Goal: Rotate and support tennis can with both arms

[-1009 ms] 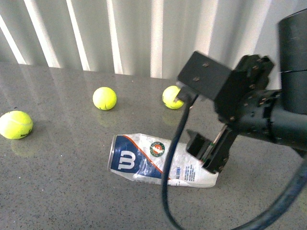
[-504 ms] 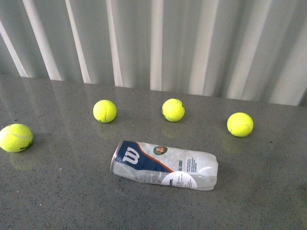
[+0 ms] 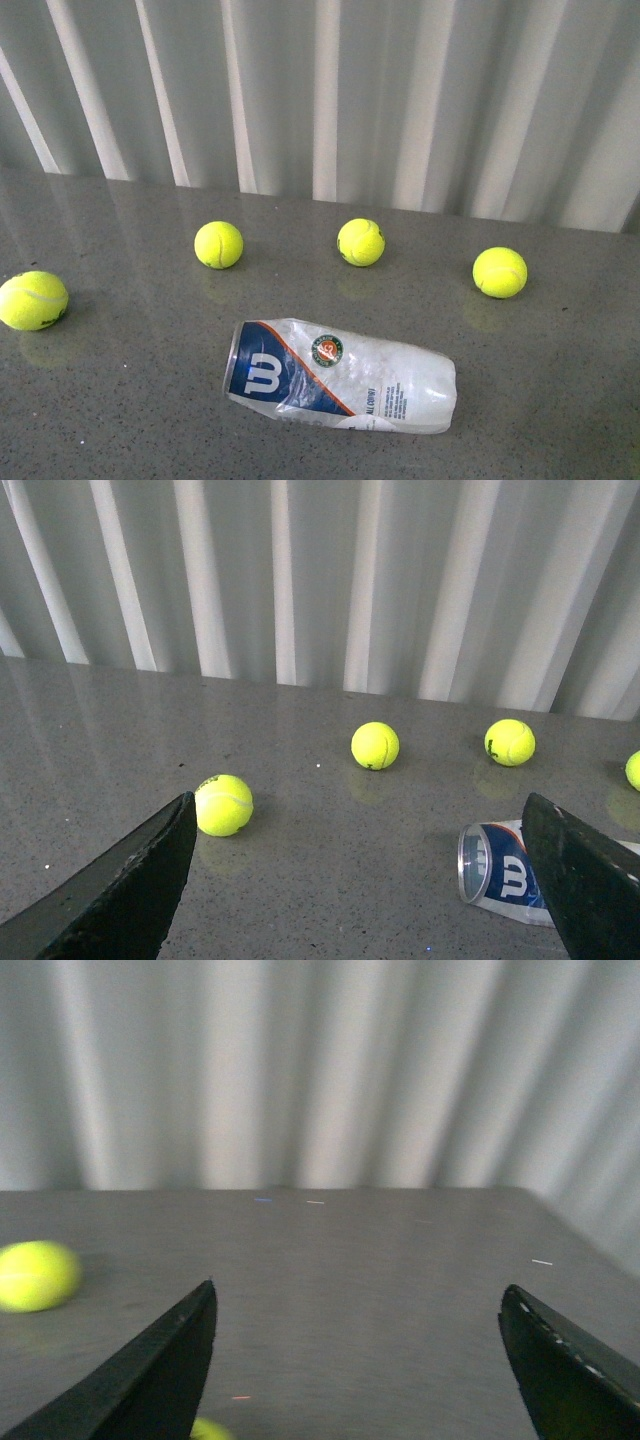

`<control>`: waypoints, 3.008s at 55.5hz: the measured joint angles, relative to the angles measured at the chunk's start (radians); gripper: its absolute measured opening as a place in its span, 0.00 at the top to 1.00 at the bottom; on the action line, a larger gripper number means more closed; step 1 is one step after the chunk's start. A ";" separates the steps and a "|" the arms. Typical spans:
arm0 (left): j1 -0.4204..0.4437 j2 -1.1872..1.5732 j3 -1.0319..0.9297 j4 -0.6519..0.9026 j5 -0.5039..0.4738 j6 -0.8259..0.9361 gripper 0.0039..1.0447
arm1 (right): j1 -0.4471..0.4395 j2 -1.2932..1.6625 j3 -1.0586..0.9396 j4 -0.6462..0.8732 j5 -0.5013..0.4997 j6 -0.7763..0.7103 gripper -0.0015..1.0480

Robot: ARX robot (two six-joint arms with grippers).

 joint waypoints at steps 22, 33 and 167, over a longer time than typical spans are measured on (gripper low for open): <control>0.000 0.000 0.000 0.000 0.000 0.000 0.06 | 0.142 -0.340 -0.037 -0.290 -0.180 0.101 0.87; 0.000 0.000 0.000 0.000 -0.001 0.000 0.06 | 0.211 -0.463 -0.037 -0.402 -0.107 0.105 0.97; -0.197 1.682 0.755 0.254 0.261 0.110 0.06 | 0.301 -0.908 -0.037 -0.848 -0.029 0.108 0.07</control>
